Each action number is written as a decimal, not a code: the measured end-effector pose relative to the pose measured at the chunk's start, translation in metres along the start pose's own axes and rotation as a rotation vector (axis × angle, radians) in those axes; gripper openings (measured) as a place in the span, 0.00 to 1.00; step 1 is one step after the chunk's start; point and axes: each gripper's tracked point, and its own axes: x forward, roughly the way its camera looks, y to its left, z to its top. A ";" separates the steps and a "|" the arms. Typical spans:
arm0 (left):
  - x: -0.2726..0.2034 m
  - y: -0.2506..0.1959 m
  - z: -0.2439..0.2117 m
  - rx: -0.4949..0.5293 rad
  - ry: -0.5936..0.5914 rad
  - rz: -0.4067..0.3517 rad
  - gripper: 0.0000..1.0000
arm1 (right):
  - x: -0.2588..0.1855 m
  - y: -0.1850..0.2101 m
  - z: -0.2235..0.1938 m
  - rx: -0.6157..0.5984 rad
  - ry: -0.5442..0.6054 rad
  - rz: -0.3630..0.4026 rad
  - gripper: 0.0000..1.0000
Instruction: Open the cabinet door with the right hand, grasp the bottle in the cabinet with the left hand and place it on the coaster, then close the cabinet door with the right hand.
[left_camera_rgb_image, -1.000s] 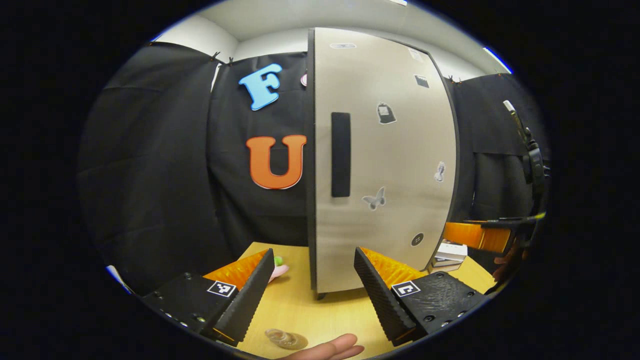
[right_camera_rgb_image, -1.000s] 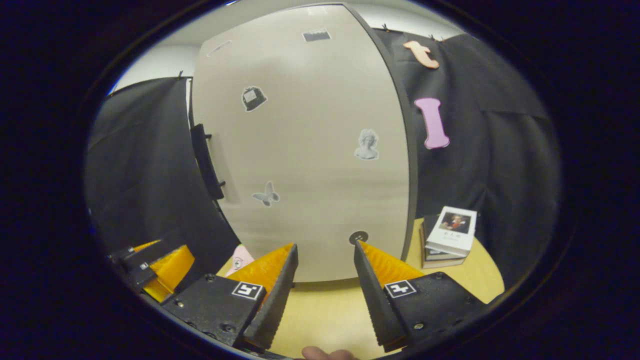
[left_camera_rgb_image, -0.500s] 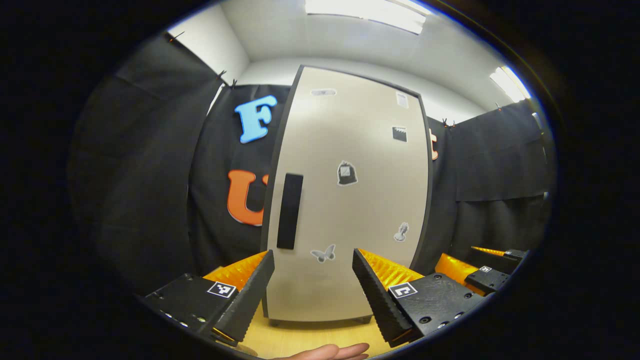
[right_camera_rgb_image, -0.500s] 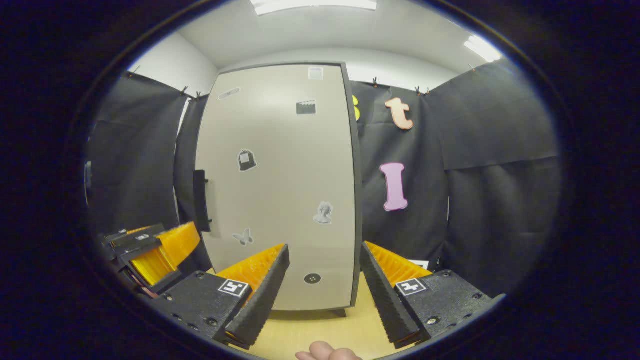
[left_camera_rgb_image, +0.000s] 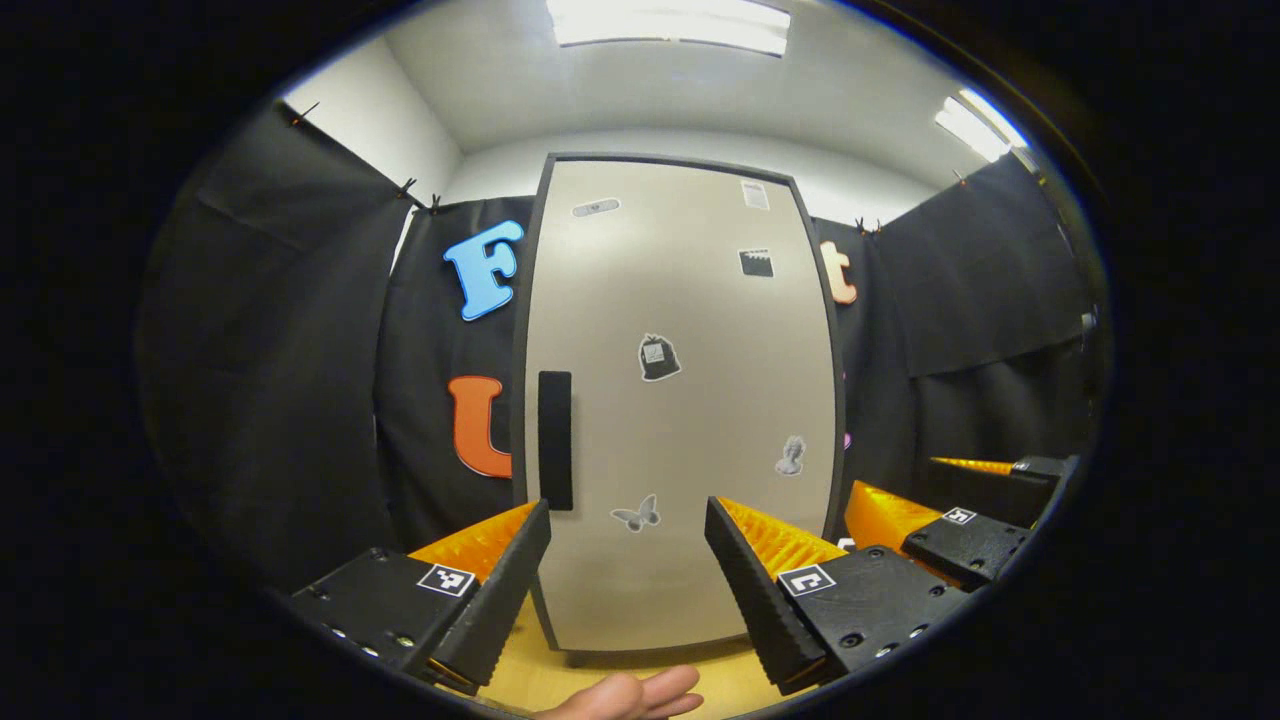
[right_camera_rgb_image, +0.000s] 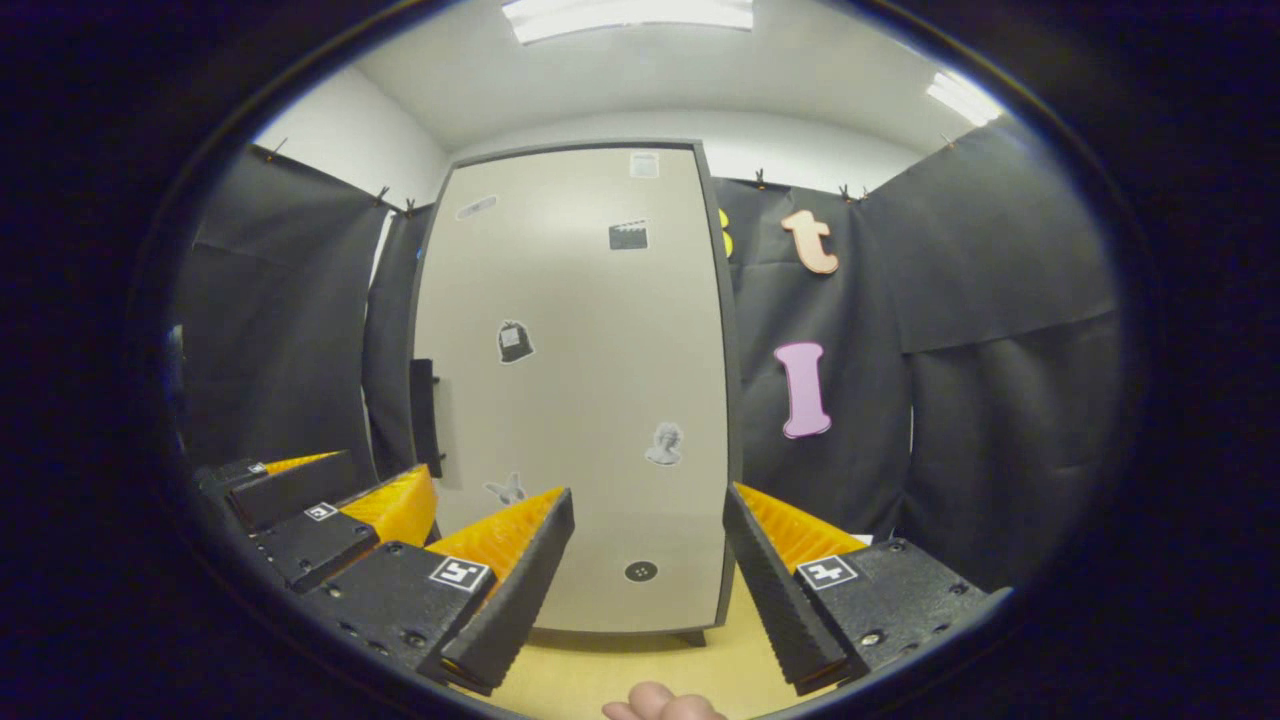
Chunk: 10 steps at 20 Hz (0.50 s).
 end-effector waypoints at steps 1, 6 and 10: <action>0.001 -0.001 0.001 0.007 -0.010 -0.002 0.95 | -0.001 0.004 -0.004 0.010 0.013 0.024 0.96; -0.007 -0.002 -0.015 0.021 0.025 0.007 0.94 | 0.003 0.003 -0.016 -0.007 0.052 0.046 0.96; -0.014 0.007 -0.019 0.026 0.045 0.042 0.94 | 0.003 0.009 -0.017 -0.002 0.058 0.071 0.96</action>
